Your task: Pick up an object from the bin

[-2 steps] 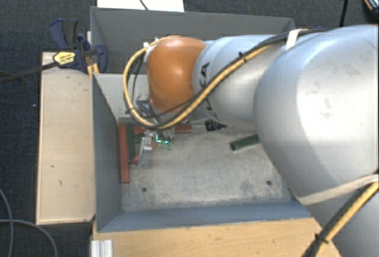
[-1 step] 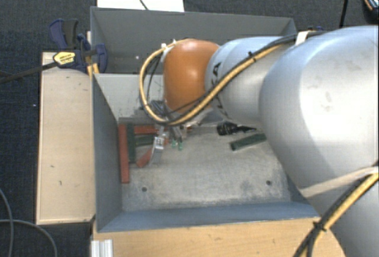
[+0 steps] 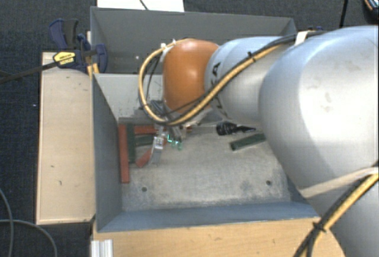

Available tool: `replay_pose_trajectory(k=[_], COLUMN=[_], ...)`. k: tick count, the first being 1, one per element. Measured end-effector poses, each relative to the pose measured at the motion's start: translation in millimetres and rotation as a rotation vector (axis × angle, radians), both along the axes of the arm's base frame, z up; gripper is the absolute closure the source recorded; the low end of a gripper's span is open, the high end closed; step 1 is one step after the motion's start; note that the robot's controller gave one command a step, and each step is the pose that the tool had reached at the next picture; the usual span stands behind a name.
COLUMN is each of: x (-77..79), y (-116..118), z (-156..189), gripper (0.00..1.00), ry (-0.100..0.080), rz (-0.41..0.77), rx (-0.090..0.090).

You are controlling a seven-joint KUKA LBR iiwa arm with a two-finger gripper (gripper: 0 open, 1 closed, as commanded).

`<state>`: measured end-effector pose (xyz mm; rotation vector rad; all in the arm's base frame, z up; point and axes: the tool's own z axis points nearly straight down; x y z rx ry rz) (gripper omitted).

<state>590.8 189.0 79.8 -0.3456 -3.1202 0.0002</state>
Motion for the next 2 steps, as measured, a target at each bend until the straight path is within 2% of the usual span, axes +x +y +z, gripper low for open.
replay_pose_trajectory(k=[1,2], x=[0.0,-21.0], y=[0,-1], z=[0,126], gripper=[1.00,1.00], ry=[0.000,-0.011], rz=[-0.003,-0.111], rx=[0.001,0.004])
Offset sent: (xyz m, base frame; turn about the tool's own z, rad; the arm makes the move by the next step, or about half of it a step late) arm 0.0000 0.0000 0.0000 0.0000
